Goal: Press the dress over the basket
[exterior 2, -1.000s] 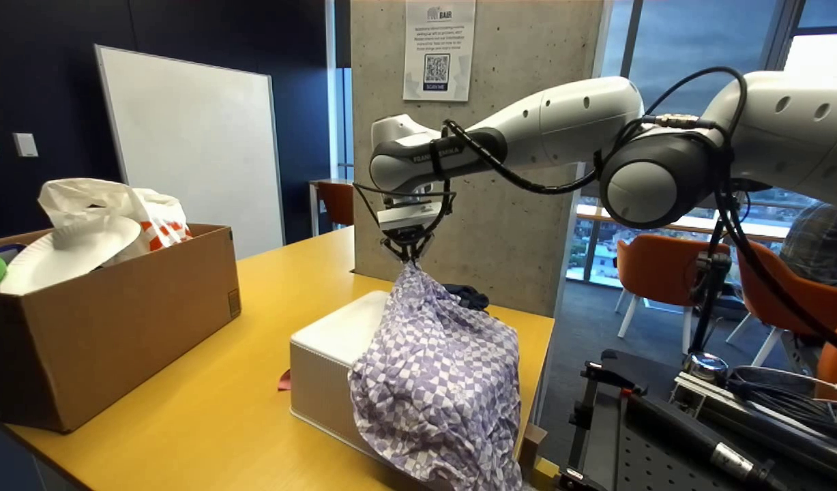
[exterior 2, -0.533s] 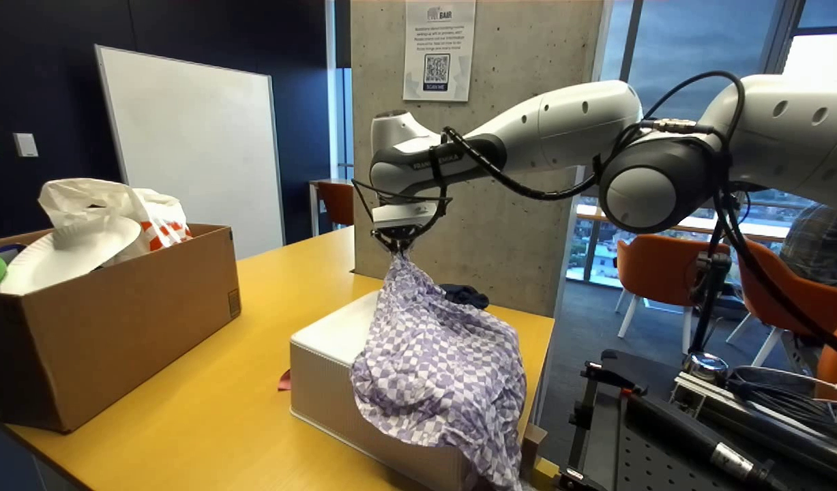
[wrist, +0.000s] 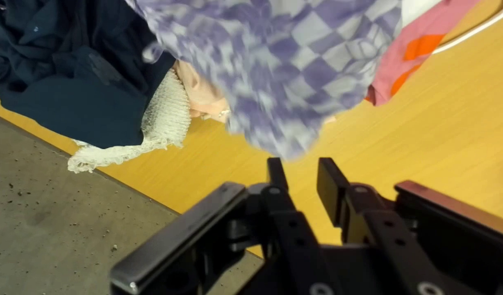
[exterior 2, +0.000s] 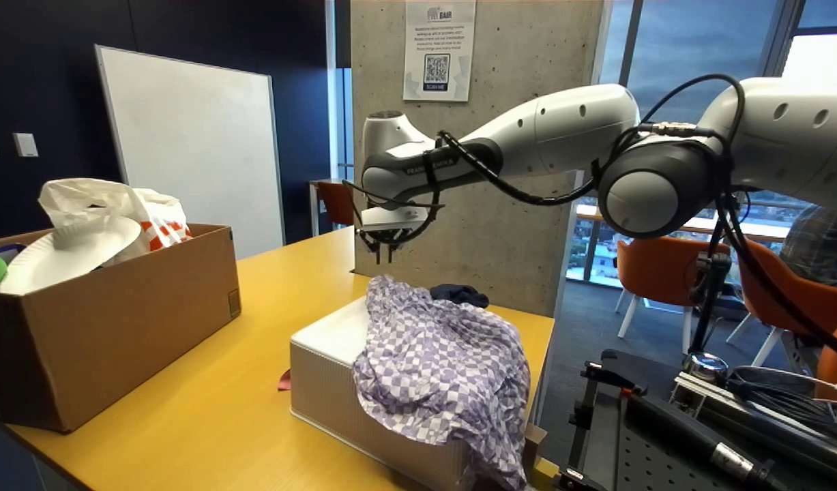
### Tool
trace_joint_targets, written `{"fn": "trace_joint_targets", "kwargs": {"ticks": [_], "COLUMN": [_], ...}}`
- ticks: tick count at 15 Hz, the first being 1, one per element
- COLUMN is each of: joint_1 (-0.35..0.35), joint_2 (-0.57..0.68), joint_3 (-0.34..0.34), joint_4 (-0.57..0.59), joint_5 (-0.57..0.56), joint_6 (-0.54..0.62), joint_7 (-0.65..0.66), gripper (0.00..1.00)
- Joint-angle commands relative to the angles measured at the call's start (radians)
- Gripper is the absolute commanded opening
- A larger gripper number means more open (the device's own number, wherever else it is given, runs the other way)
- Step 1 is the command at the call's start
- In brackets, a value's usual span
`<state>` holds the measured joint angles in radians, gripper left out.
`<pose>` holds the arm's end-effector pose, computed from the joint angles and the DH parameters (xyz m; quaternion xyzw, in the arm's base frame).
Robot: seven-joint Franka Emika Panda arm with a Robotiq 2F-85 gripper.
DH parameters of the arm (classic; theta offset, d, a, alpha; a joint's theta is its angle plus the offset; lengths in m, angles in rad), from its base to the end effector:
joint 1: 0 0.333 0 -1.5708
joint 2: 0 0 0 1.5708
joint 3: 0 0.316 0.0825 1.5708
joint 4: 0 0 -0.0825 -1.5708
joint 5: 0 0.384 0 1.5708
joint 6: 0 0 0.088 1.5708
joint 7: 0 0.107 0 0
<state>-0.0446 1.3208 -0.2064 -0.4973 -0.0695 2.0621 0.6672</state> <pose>0.8249 -0.1021 0.2417 0.9219 -0.3434 0.1543 0.0915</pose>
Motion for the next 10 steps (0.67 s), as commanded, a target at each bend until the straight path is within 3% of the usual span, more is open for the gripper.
{"fn": "trace_joint_targets", "kwargs": {"ticks": [1, 2, 3, 4, 5, 6, 10], "joint_1": [-0.008, -0.009, -0.019, -0.009, -0.018, -0.010, 0.007], "joint_2": [-0.001, -0.009, 0.026, -0.043, -0.005, -0.058, -0.126], "joint_3": [0.039, 0.051, 0.064, 0.076, 0.093, 0.104, 0.152], "joint_4": [0.031, 0.030, 0.120, 0.019, 0.125, 0.055, 0.016], "joint_5": [0.028, 0.036, 0.035, 0.049, 0.056, 0.065, 0.114], "joint_6": [-0.006, -0.016, -0.092, -0.090, -0.184, -0.191, -0.343], "joint_7": [-0.046, -0.053, -0.053, -0.065, -0.066, -0.067, -0.026], "gripper": [0.60, 0.66, 0.75, 0.81, 0.88, 0.96, 1.00]}}
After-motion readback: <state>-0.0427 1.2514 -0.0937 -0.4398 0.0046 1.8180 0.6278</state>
